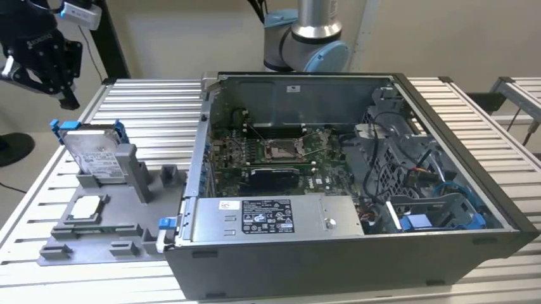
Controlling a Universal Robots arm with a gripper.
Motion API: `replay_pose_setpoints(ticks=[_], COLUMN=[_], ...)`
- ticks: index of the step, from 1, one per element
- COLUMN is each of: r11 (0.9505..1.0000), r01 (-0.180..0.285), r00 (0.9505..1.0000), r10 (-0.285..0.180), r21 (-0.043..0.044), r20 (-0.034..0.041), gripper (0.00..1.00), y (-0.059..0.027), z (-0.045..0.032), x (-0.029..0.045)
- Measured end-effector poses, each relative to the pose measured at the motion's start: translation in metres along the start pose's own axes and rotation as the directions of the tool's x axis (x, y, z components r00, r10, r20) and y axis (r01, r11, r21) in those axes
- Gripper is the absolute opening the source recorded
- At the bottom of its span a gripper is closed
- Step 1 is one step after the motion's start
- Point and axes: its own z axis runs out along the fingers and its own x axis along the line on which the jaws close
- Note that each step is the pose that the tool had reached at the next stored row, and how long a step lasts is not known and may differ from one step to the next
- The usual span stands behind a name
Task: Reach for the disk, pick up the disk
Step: 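Pick up the disk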
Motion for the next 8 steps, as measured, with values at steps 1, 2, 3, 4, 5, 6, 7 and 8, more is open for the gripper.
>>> replay_pose_setpoints(ticks=[1,2,3,4,5,6,7,8], r11=[0.9998,0.9993,0.9987,0.9978,0.9969,0.9958,0.9944,0.9931], r01=[0.019,0.036,0.052,0.066,0.079,0.091,0.106,0.117], r00=[0.9998,0.9993,0.9987,0.9978,0.9969,0.9958,0.9944,0.9931], r10=[-0.019,-0.036,-0.052,-0.066,-0.079,-0.091,-0.106,-0.117], r21=[-0.001,-0.0023,-0.004,-0.0061,-0.0071,-0.0077,-0.0085,-0.0094], r20=[0.0003,0.0006,0.0006,0.0007,0.001,0.0012,0.0015,0.0017], gripper=[0.0,0.0,0.0,0.0,0.0,0.0,0.0,0.0], y=[0.0,0.0,0.0,0.0,0.0001,0.0002,0.0004,0.0004], z=[0.0004,0.0008,0.0013,0.0021,0.003,0.0038,0.0048,0.0056], x=[0.0,0.0,0.0001,0.0002,0.0003,0.0003,0.0004,0.0006])
